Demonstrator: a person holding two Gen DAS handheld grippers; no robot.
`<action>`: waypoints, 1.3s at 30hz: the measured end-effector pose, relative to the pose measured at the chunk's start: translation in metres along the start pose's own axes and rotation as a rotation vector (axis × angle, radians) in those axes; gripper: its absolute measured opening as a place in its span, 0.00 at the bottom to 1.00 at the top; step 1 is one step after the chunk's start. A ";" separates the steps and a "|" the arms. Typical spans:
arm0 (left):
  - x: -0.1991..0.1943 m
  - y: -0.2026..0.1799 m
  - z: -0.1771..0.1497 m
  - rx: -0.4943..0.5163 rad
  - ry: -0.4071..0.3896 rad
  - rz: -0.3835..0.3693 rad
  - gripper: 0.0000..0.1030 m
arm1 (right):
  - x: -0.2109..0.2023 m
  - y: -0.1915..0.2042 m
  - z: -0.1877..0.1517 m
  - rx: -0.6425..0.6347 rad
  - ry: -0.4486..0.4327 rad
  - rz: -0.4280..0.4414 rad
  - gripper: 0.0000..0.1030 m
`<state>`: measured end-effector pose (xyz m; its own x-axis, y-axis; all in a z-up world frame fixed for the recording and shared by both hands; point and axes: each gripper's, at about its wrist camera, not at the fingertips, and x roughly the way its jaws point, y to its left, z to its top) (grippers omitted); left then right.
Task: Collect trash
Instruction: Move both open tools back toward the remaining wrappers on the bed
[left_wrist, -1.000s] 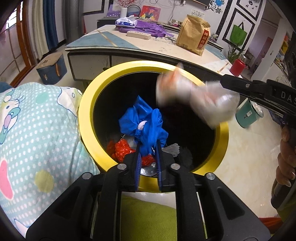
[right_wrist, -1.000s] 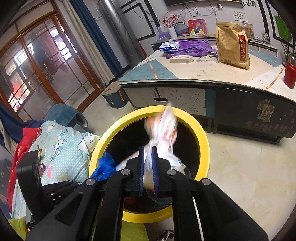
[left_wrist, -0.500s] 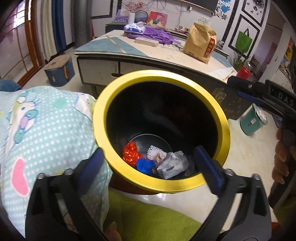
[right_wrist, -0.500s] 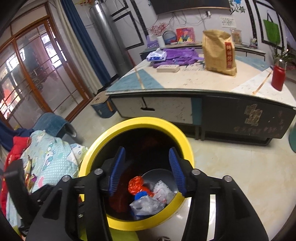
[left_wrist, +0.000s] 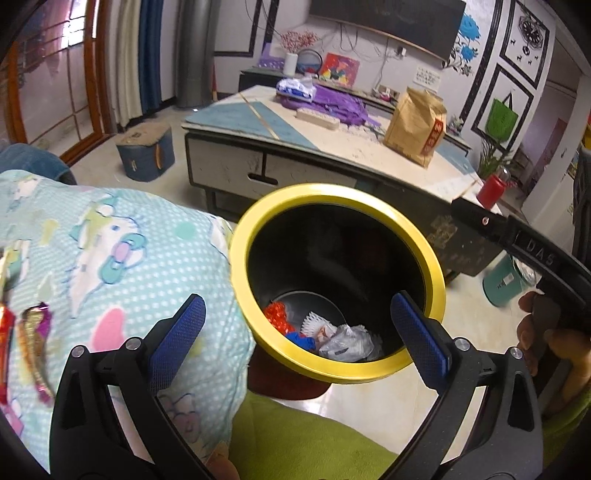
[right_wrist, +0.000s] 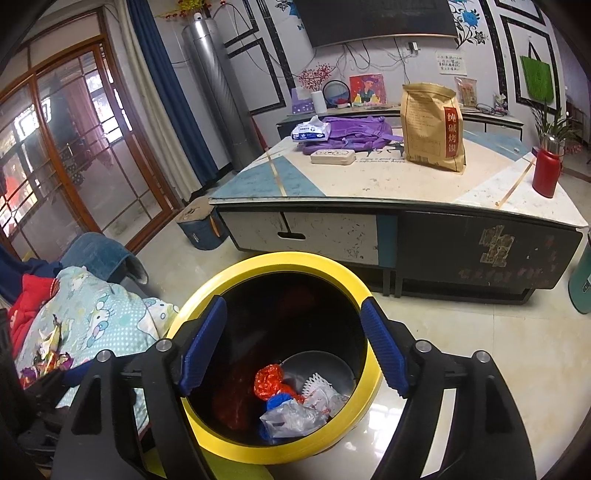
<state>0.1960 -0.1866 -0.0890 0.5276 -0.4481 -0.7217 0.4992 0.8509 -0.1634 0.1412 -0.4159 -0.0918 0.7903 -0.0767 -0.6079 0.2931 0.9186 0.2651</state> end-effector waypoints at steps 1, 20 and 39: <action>-0.004 0.001 0.000 -0.003 -0.008 0.006 0.90 | -0.001 0.002 0.000 -0.007 -0.004 0.003 0.72; -0.077 0.025 -0.006 -0.015 -0.170 0.132 0.90 | -0.039 0.057 -0.002 -0.136 -0.106 0.062 0.83; -0.118 0.062 -0.015 -0.082 -0.262 0.229 0.90 | -0.065 0.126 -0.022 -0.303 -0.121 0.181 0.84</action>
<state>0.1543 -0.0772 -0.0238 0.7829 -0.2892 -0.5509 0.2967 0.9518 -0.0780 0.1151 -0.2870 -0.0359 0.8780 0.0686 -0.4736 -0.0155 0.9932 0.1151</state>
